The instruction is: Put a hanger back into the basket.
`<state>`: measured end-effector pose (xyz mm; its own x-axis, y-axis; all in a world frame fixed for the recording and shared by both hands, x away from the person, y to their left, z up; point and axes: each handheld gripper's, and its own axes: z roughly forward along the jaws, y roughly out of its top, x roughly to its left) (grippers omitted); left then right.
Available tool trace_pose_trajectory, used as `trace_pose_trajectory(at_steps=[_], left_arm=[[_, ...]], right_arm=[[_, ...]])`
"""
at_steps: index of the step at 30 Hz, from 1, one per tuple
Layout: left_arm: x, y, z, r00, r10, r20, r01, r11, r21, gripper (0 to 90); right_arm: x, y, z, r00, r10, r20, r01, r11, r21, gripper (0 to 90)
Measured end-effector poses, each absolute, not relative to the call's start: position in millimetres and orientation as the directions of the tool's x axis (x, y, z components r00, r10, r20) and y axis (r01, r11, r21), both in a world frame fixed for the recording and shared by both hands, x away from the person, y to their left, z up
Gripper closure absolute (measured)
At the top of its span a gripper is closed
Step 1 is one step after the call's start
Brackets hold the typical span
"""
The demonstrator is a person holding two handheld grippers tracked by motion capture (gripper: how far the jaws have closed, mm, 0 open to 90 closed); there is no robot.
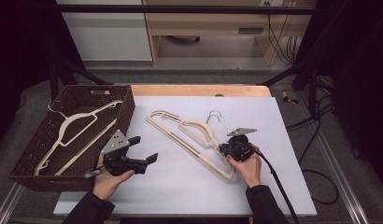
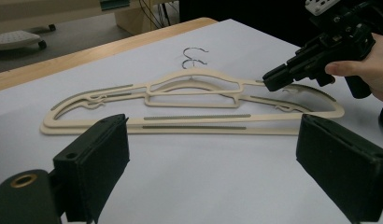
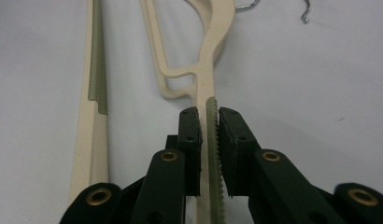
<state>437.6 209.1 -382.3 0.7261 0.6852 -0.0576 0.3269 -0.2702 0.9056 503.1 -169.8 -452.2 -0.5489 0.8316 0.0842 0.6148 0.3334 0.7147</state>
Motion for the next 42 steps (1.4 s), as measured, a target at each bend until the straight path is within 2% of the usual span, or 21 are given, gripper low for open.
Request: trace_pose_trajectory(at_steps=[7, 16, 28, 42], left_arm=[[449.6, 194.4, -376.0, 0.734, 0.676, -0.069, 0.341, -0.279, 0.898, 9.5], [483.4, 148.8, -361.6, 0.745, 0.661, -0.089, 0.352, -0.276, 0.894, 10.0], [529.7, 112.3, -365.7, 0.741, 0.666, -0.088, 0.381, -0.309, 0.872, 10.8], [574.7, 83.4, -380.9, 0.715, 0.695, -0.077, 0.421, -0.339, 0.842, 17.5]], right_arm=[[495.7, -171.7, -442.7, -0.553, 0.830, 0.068, 0.591, 0.334, 0.734, 79.8], [489.9, -173.3, -436.5, -0.576, 0.817, 0.017, 0.541, 0.366, 0.757, 79.8], [482.9, -168.6, -429.1, -0.611, 0.791, -0.026, 0.498, 0.409, 0.764, 80.0], [479.2, -167.9, -426.9, -0.621, 0.783, -0.046, 0.476, 0.423, 0.771, 80.0]])
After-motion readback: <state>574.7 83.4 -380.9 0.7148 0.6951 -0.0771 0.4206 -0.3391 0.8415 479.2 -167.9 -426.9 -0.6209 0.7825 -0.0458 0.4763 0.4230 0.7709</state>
